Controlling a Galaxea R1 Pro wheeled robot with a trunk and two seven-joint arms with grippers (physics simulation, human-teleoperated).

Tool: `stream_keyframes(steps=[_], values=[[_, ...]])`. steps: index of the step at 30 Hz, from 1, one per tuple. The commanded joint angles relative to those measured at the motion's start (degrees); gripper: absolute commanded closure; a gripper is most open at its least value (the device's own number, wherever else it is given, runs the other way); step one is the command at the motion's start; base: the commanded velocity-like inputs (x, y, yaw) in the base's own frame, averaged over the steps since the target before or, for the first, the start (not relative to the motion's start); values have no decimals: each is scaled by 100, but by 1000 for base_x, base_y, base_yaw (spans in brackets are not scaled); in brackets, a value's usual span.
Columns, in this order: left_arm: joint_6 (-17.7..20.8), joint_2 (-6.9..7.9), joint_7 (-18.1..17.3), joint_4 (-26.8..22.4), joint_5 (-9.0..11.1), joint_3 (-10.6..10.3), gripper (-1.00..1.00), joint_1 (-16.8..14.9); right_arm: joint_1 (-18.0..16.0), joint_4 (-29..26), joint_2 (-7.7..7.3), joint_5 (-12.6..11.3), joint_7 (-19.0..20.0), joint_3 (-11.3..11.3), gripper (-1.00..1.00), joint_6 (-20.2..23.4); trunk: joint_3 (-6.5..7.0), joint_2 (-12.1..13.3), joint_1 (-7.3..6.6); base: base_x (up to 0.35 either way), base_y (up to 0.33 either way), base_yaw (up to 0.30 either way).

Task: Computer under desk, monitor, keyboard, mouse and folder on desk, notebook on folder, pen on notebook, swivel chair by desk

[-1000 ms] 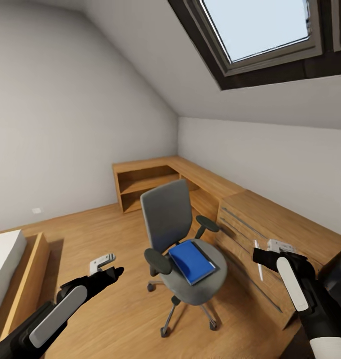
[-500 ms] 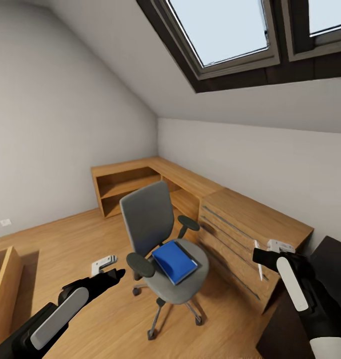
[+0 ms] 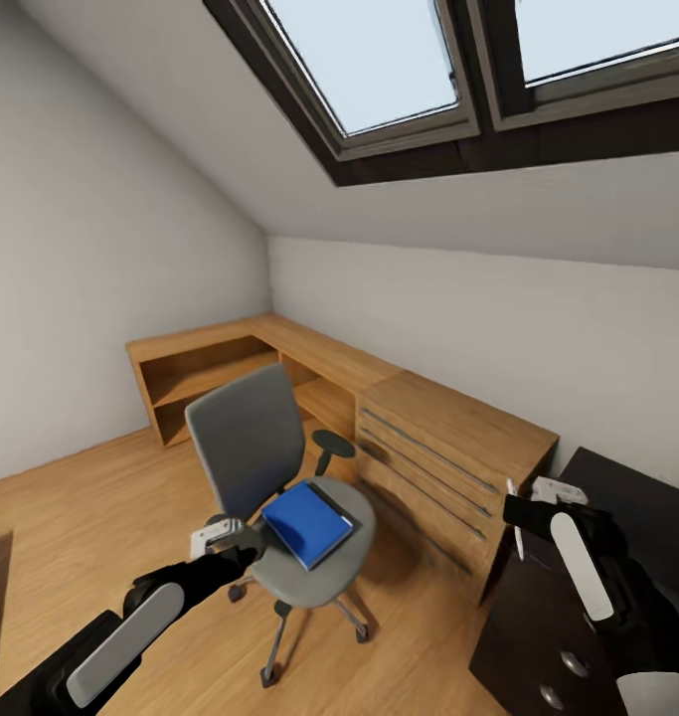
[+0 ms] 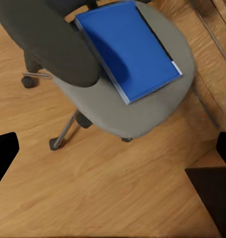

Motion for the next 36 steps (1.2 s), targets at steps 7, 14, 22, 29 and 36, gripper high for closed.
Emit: stream_keyframes(steps=[7, 14, 22, 29, 36], values=[[1, 7, 44, -9, 24, -66, -100, -8, -5, -1, -1, -71, -43, 0, 100, 13, -9, -7, 1, 0, -178, -265], [0, 6, 44, -9, 25, -68, -100, -8, -5, 16, -1, -67, -45, 0, 100, 7, -9, -7, 1, 0, -15, -265], [0, 6, 44, -9, 30, -68, -100, -8, -5, 228, -1, -28, -47, 16, 100, -39, -9, -7, 1, 202, -19, -142], [0, 6, 45, -10, 32, -75, -100, -8, -5, 546, -1, 438, -35, 42, 100, -403, -9, -7, 1, 294, -178, -4], [0, 6, 44, -19, 32, -134, -100, -8, -5, 1135, 4, 906, -30, 89, 100, -1110, -9, -7, 1, 271, -227, 0]])
